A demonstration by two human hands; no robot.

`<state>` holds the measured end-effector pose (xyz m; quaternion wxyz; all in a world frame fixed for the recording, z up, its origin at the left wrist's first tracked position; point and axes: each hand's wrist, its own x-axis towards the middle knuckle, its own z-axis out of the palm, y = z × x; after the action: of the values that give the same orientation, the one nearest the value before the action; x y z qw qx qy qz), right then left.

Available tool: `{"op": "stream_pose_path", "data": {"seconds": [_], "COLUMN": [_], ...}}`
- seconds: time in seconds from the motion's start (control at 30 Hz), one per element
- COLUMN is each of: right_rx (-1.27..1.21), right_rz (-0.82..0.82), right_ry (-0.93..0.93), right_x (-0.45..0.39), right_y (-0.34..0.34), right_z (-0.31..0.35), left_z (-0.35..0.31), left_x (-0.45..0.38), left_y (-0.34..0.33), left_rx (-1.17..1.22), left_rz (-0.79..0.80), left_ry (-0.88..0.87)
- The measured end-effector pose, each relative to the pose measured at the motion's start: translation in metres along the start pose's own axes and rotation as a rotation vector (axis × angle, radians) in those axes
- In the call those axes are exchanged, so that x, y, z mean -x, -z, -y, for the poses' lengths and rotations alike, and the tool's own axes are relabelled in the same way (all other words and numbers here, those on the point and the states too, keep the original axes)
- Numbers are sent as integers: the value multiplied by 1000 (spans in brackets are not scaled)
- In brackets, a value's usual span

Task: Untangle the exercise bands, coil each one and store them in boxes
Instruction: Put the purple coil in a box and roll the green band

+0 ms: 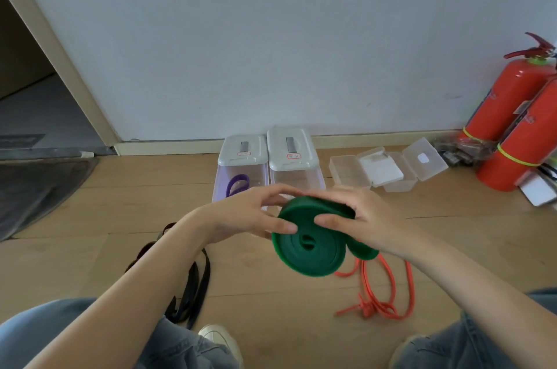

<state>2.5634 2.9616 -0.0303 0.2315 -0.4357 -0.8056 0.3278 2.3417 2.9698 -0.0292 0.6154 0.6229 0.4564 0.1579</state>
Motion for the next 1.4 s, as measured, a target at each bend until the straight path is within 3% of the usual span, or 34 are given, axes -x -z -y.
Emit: {"op": "stream_pose_path", "data": {"seconds": [0.3, 0.47, 0.6, 0.7, 0.93, 1.13, 1.23, 1.4], "right_rx": [-329, -158, 184, 304, 465, 418, 452, 330], "right_rz": [-189, -351, -135, 9, -99, -14, 27, 73], "right_ry": [-26, 32, 64, 28, 21, 53, 97, 40], "right_x": [-2, -7, -5, -2, -15, -32, -27, -26], "right_y": [1, -8, -15, -26, -42, -42, -41, -31], "right_z": [3, -1, -14, -21, -19, -18, -20, -17], "left_z": [5, 8, 9, 11, 15, 25, 27, 20], "left_x": [-7, -10, -11, -11, -11, 8, 12, 6], "left_y": [-11, -14, -7, -11, -17, 0, -4, -12], "left_rx": [148, 295, 468, 510, 693, 356, 410, 283], "left_rz": [-161, -209, -294, -309, -334, -327, -334, -514], "left_ry": [-87, -20, 39, 92, 157, 163, 75, -37]}}
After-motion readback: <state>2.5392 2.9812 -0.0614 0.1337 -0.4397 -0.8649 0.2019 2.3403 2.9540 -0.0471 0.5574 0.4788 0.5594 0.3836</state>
